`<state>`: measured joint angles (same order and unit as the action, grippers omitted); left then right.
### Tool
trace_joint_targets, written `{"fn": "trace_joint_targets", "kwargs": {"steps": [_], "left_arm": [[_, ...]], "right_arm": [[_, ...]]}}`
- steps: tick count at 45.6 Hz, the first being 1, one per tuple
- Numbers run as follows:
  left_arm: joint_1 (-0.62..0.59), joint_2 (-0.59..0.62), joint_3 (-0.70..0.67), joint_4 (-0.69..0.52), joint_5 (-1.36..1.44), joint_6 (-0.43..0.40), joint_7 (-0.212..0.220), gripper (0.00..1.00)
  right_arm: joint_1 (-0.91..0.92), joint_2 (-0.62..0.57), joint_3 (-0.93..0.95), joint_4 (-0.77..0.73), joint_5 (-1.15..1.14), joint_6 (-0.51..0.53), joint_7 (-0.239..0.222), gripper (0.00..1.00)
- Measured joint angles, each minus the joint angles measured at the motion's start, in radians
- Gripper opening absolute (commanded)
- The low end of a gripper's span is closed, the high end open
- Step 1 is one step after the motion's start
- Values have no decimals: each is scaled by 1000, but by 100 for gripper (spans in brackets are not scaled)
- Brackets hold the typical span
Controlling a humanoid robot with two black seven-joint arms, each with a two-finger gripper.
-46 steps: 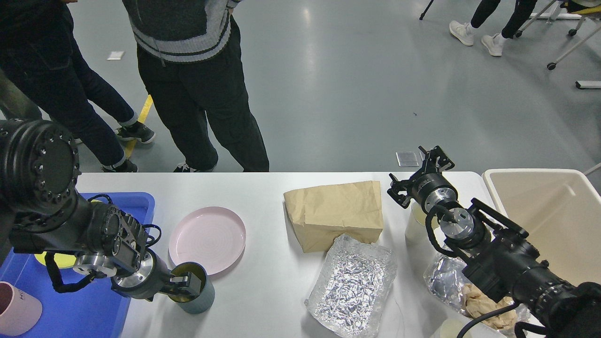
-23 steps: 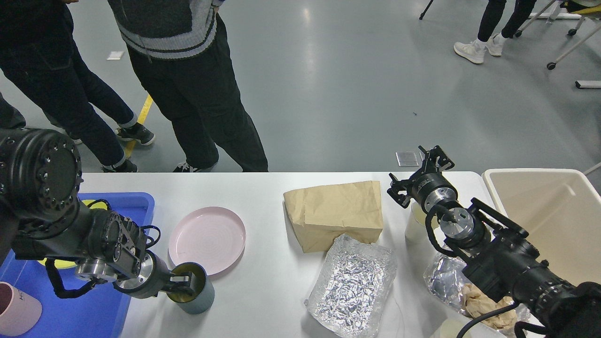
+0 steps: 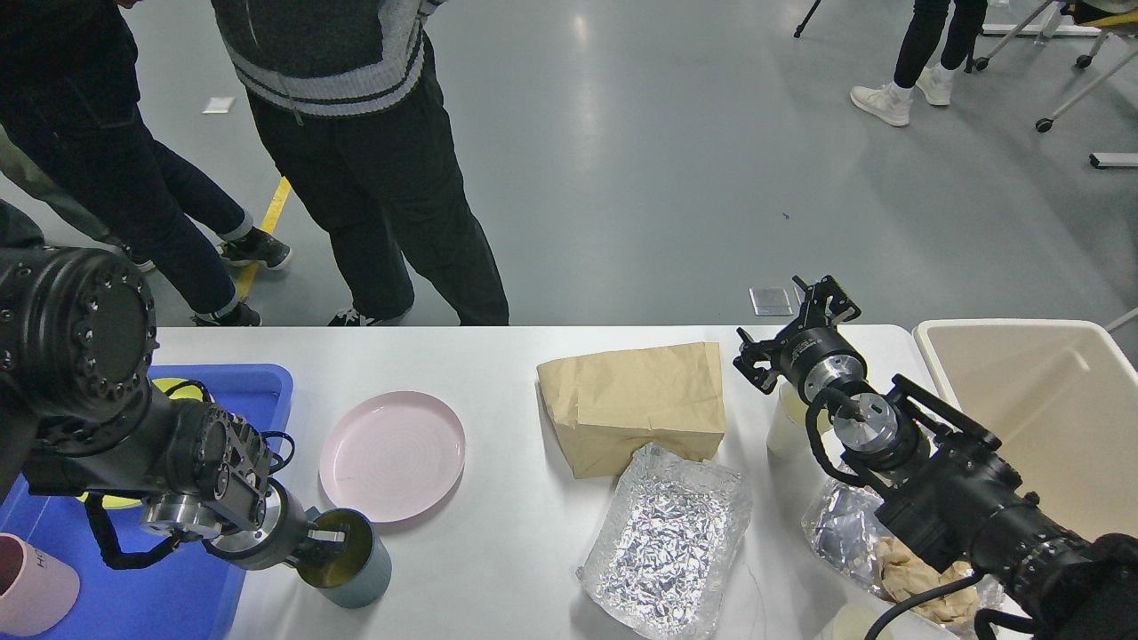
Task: Tidy desktop
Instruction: 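Close the left gripper on the teal mug's rim, then lift the teal mug and carry it onto the blue tray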
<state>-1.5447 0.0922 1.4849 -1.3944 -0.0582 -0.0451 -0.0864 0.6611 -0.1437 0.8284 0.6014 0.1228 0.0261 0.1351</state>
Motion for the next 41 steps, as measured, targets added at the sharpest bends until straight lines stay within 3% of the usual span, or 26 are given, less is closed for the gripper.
{"fn": "trace_joint_targets", "kwargs": {"steps": [9,30,41], "left_arm": [[0,1,0,0,1,0,0,0],[-5,3,-2,-9,3,-10,-1,1],[-144,47,-4,-70,5,-137,-2,1]], "right_arm": [[0,0,0,0,0,0,0,100],[-1,0,0,0,0,0,0,100],[-1,0,0,0,0,0,0,100]]}}
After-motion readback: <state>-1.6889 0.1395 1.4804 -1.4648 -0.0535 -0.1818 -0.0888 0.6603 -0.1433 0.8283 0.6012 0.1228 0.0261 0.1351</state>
